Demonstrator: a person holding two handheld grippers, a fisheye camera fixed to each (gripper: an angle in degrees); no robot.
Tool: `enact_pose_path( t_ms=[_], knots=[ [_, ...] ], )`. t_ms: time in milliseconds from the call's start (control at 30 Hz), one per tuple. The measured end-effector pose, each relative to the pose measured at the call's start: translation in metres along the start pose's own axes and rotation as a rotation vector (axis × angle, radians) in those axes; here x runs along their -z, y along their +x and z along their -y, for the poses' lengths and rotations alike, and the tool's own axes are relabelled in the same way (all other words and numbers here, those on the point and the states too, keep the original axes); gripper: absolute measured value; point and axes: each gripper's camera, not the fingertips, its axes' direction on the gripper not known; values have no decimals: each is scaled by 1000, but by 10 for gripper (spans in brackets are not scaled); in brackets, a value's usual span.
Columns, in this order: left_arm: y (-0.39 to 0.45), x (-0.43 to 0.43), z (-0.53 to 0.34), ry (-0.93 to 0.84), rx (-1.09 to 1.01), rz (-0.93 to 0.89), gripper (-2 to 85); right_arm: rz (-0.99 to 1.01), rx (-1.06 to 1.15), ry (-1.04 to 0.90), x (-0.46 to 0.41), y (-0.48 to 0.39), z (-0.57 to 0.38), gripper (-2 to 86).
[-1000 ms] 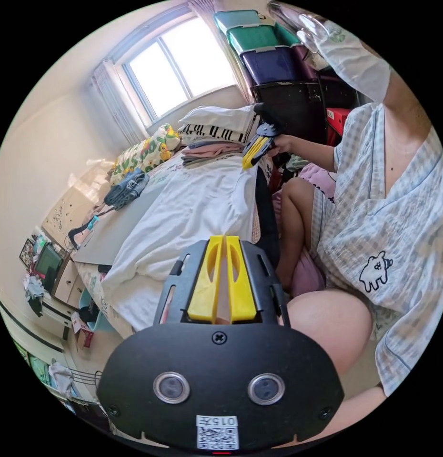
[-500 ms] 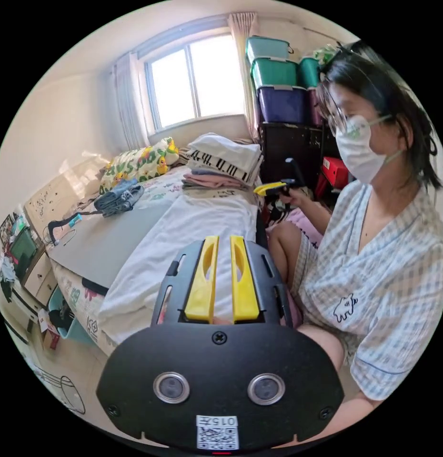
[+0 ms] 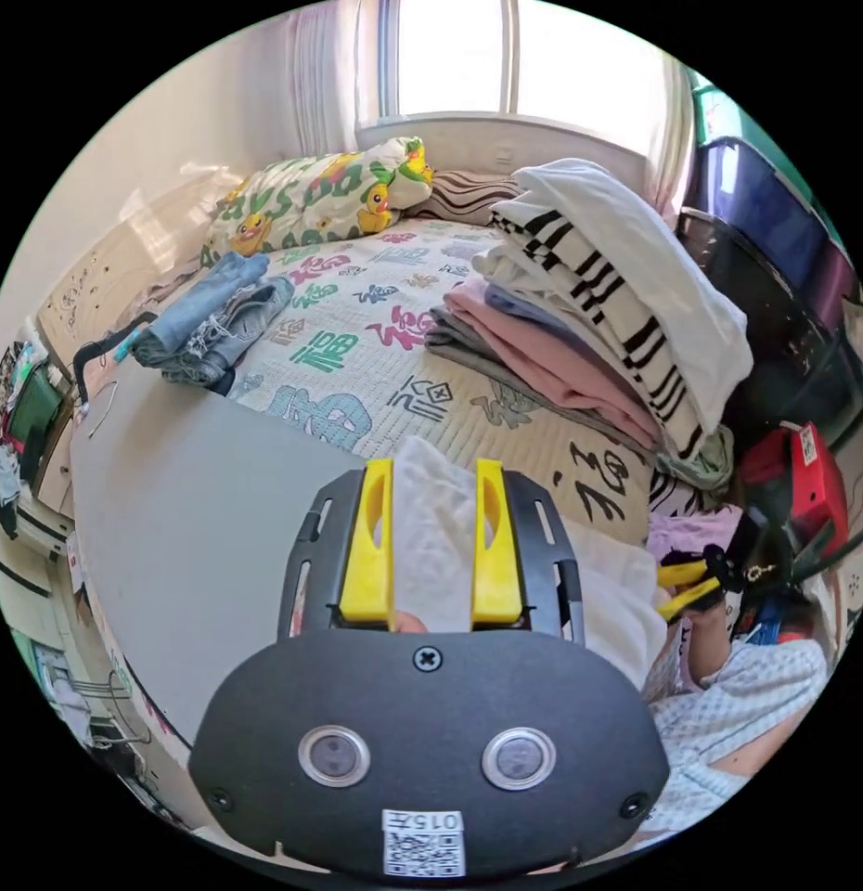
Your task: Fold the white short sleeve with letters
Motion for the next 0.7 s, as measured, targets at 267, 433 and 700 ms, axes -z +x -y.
enact_pose_path(
  t_ms=[267, 433, 700],
  knots=[
    [-19, -70, 31, -205, 9, 100, 49, 62, 1, 42, 25, 32, -1, 19],
    [-16, -57, 34, -102, -5, 129, 11, 5, 31, 91, 50, 44, -4, 2],
    [-22, -2, 19, 179, 52, -51, 5, -188, 45, 230, 118, 62, -17, -2]
  ],
)
